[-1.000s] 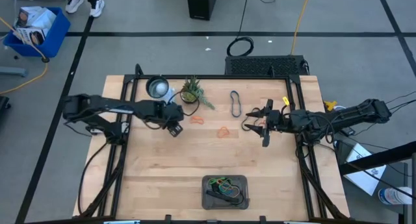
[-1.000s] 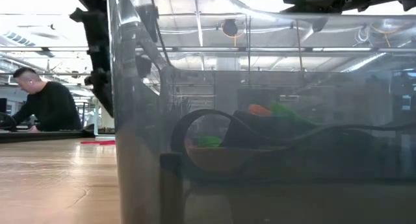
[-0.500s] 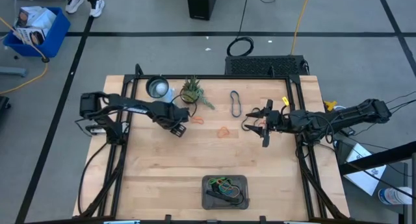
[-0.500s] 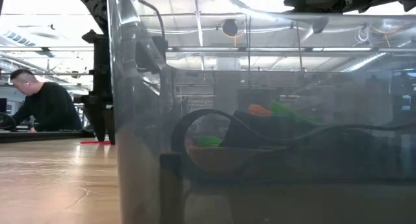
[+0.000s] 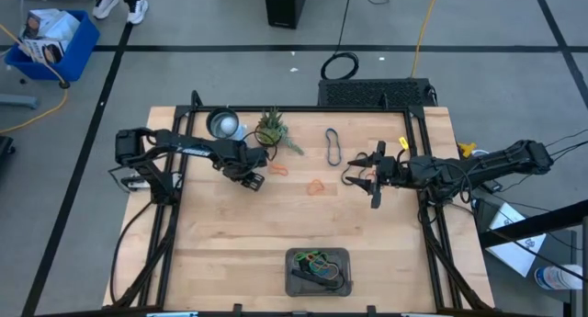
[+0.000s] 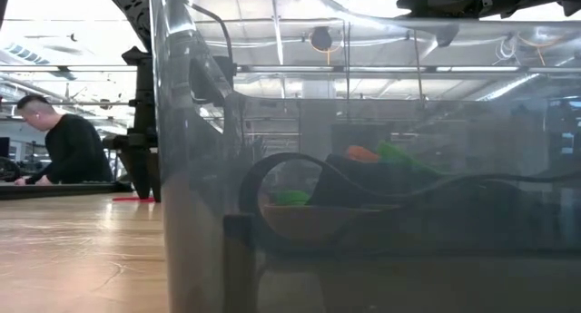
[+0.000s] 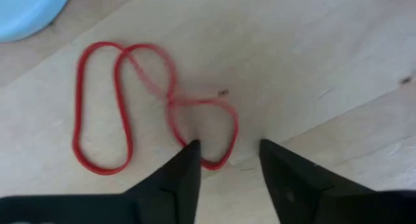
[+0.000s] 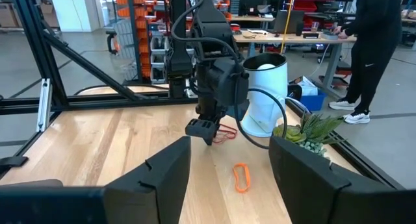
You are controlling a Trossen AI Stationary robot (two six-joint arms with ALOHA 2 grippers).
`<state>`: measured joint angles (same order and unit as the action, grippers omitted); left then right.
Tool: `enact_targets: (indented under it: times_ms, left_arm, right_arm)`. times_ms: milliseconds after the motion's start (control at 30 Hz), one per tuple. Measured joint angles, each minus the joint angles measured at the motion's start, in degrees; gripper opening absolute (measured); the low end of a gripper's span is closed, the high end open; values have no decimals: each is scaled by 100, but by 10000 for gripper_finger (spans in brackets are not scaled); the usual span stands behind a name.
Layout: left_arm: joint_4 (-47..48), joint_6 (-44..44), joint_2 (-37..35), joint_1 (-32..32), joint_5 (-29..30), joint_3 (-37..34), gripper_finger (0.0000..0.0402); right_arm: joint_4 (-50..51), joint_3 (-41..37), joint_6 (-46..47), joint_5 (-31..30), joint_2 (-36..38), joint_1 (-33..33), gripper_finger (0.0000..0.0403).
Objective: Pick and place rubber bands into bin
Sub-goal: Put the red rubber band into the black transparent bin
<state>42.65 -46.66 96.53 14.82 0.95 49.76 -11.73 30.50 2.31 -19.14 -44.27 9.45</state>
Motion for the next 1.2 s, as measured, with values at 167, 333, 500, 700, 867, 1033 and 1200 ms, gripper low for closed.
enact_targets:
  times_ms: [167,333,500,700,867,1033,1200]
  left_arm:
    - [-58,-3,4,76,78,-4,96]
    - [-131,168,10,95,202,-10,36]
    - [-222,530,11,95,312,-17,8]
    - [-234,649,11,93,334,-20,4]
    - [-274,920,-261,39,203,-53,3]
    - [-348,1152,-1054,-21,-30,-46,2]
    - [-497,1273,-1976,-55,-334,-48,2]
  right_arm:
    - [0,0,0,0,0,0,202]
    - [7,0,0,0,0,0,202]
    - [73,2,1,-1,0,0,205]
    - [90,2,0,0,0,0,201]
    - [88,2,0,0,0,0,205]
    - [88,2,0,-2,0,0,204]
    - [87,2,0,-2,0,0,202]
